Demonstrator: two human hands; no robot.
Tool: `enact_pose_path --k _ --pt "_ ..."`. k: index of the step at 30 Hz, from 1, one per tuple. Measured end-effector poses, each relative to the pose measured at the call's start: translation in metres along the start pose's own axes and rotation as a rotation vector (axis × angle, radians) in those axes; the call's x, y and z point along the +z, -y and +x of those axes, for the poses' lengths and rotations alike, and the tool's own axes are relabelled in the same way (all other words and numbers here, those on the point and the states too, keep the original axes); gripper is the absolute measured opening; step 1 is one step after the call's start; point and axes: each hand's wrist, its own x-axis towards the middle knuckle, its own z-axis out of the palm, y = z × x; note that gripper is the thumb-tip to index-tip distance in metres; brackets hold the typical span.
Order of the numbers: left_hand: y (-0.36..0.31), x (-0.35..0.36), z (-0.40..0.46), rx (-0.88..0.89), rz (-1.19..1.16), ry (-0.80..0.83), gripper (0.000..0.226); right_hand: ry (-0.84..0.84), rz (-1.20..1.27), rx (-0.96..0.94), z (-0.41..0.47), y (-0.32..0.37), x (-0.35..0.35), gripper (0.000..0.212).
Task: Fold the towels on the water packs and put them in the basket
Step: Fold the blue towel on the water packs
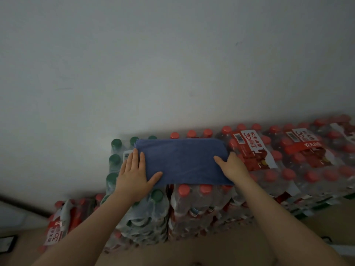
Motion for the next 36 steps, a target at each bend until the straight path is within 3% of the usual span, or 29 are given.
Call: enact_pose_path --k 2,5,8,10,13,16,18,23,26,32,36 --pt "-0.007 -0.004 0.0 0.033 0.006 -0.053 0.122 -0.013 0.024 0.048 0.0 0.006 -0.005 0.071" --pt "-0.035 -0.012 0.003 0.331 -0.034 -0.152 0.087 -0.08 0.136 0.08 -0.001 0.014 -0.011 0.061" --pt "-0.067 -0.013 0.01 0.454 -0.142 -0.097 0.061 -0.078 0.488 0.197 -0.003 0.024 -0.023 0.055" --pt "-0.074 -0.006 0.015 0.403 -0.182 -0.026 0.06 0.008 0.746 0.344 -0.006 0.03 -0.034 0.053" --pt "-0.068 0.008 0.019 0.352 -0.141 0.068 0.064 0.123 0.87 0.438 -0.012 0.037 -0.042 0.037" --pt "-0.064 0.005 0.02 0.377 -0.147 0.096 0.067 0.161 0.925 0.326 -0.02 0.051 -0.042 0.017" --pt "-0.058 -0.008 0.018 0.364 -0.396 0.149 0.065 0.164 0.952 0.146 -0.027 0.067 -0.04 0.011" --pt "-0.009 -0.03 0.023 0.053 -1.28 0.159 0.033 0.141 0.813 -0.176 -0.046 0.119 -0.013 0.019" --pt "0.016 -0.039 0.023 -0.14 -1.601 0.194 0.043 0.154 0.555 -0.254 -0.053 0.143 0.02 0.025" --pt "0.034 -0.045 0.017 -0.23 -1.698 0.261 0.064 0.063 0.175 -0.281 -0.063 0.168 0.082 0.025" --pt "0.039 -0.038 0.017 -0.182 -1.541 0.192 0.045 0.121 0.095 -0.314 -0.075 0.176 0.108 0.024"
